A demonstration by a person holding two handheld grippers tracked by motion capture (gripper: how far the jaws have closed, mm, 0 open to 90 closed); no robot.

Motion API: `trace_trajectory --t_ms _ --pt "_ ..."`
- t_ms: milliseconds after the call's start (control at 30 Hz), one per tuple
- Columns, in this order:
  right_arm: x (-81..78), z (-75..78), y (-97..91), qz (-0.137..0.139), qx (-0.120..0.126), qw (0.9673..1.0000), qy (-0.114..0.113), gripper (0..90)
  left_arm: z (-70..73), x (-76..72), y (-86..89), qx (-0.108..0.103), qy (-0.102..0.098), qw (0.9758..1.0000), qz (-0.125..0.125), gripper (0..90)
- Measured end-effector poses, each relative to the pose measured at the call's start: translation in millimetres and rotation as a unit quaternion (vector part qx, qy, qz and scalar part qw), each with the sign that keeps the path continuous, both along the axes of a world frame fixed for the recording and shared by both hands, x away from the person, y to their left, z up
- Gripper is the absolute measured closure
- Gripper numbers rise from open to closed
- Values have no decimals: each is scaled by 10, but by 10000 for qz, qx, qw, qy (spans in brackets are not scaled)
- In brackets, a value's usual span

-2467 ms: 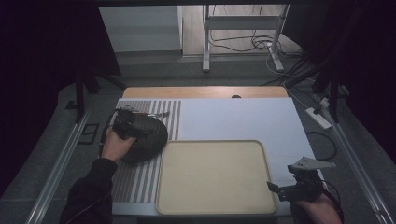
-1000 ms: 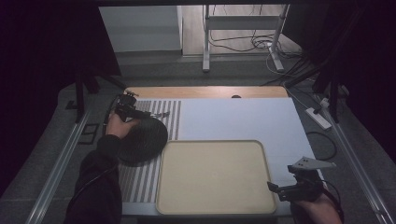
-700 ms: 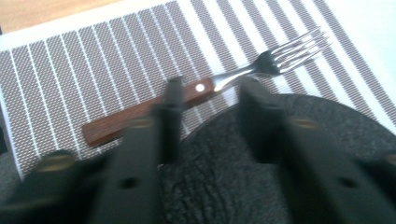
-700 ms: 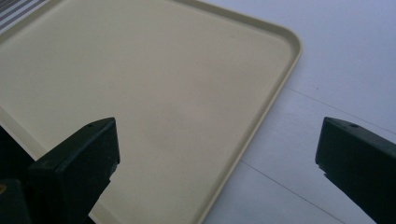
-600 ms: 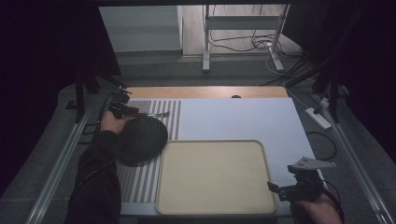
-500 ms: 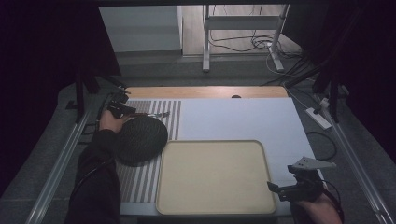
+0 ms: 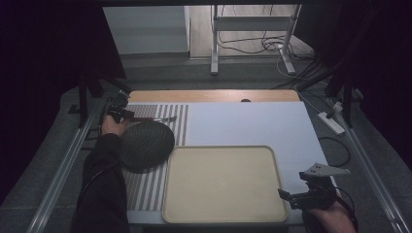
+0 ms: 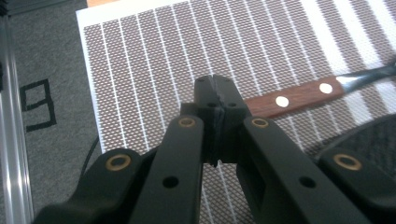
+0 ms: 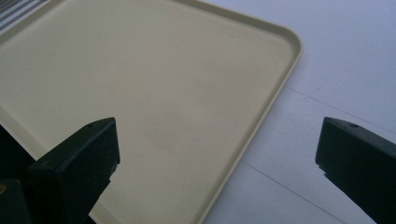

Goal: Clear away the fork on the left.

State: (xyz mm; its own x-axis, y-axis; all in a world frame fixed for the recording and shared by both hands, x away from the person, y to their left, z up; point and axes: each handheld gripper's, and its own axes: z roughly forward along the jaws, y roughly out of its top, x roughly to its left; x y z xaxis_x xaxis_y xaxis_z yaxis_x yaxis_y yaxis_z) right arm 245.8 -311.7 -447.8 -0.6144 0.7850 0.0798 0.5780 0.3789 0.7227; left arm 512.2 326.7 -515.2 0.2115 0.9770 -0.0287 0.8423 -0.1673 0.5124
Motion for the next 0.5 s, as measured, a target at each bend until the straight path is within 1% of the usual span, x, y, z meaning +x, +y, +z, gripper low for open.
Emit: trace_trajectory --t_ms 67,233,300,367,500 --pt "0 0 0 0 -2 10000 -1 3 -20 15 12 -51 -19 10000 53 890" --pt "-1 0 1 3 -5 10000 -8 3 -82 64 36 61 27 9999 108 890" --pt "-1 0 0 3 -4 10000 -7 3 -105 74 57 113 37 9998 174 890" --pt "-2 0 -1 4 -2 10000 -9 3 -121 71 90 81 68 9997 220 890" --pt "-5 1 -5 -5 -3 10000 -7 3 -139 24 117 79 111 9997 195 890"
